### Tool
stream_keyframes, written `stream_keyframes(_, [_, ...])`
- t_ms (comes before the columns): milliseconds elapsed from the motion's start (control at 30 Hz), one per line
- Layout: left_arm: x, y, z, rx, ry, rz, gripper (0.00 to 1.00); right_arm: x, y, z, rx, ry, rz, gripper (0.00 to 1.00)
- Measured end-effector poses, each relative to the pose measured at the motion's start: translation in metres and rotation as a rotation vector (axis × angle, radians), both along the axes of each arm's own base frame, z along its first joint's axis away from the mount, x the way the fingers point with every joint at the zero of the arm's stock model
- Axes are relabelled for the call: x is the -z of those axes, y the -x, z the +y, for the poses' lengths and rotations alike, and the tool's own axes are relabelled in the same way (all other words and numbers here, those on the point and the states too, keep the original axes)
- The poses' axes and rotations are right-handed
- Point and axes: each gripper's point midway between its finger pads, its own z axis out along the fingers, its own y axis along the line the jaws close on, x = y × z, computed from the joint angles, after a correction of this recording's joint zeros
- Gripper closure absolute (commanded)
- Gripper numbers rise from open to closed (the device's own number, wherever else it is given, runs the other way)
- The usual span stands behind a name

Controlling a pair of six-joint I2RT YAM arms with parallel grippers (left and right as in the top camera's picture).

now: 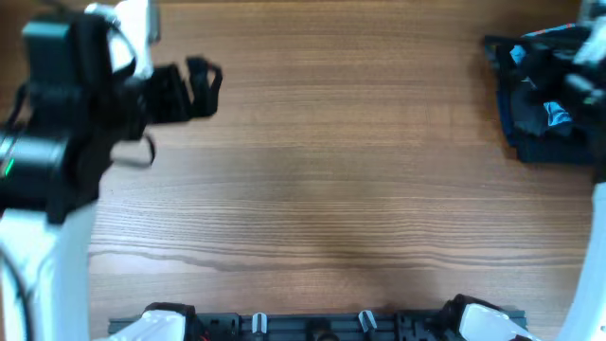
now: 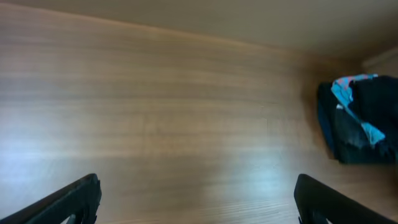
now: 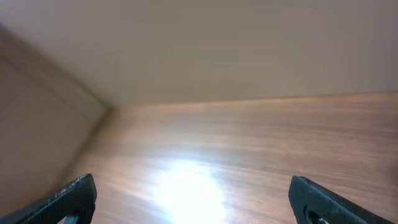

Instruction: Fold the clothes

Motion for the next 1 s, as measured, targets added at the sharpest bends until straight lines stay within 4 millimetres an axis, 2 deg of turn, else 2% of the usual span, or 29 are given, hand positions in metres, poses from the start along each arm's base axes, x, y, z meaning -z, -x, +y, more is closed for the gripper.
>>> stream_keyframes(100, [-0.004,0.027,0.007,-0.014,-0.014,0.008,0.00,0.018,-0.013,0.000,0.148,0.146,0.050,0.00])
stream_keyframes(167, [-0.002,0.033,0.009,-0.020,-0.021,0.020,0.00,0.025,-0.018,-0.011,0.273,0.219,0.080,0.00])
stream_keyframes(267, [0.007,0.035,0.013,-0.038,-0.044,0.062,0.00,0.041,-0.011,-0.033,0.427,0.270,0.167,0.00])
stream_keyframes(367, [0.025,0.031,0.015,-0.044,-0.060,0.117,0.00,0.052,0.000,-0.062,0.612,0.295,0.246,0.00])
stream_keyframes(467, [0.058,0.023,0.015,-0.047,-0.082,0.222,0.00,0.051,0.005,-0.081,0.734,0.316,0.256,0.00])
stream_keyframes(567, [0.086,0.012,0.014,-0.047,-0.098,0.317,0.00,0.050,0.007,-0.089,0.788,0.322,0.257,0.00])
stream_keyframes(667, [0.101,0.004,0.013,-0.045,-0.106,0.368,0.00,0.051,0.009,-0.092,0.811,0.327,0.263,0.00])
stream_keyframes(1000, [0.107,0.001,0.013,-0.045,-0.109,0.388,0.00,0.053,0.008,-0.094,0.821,0.331,0.271,0.00])
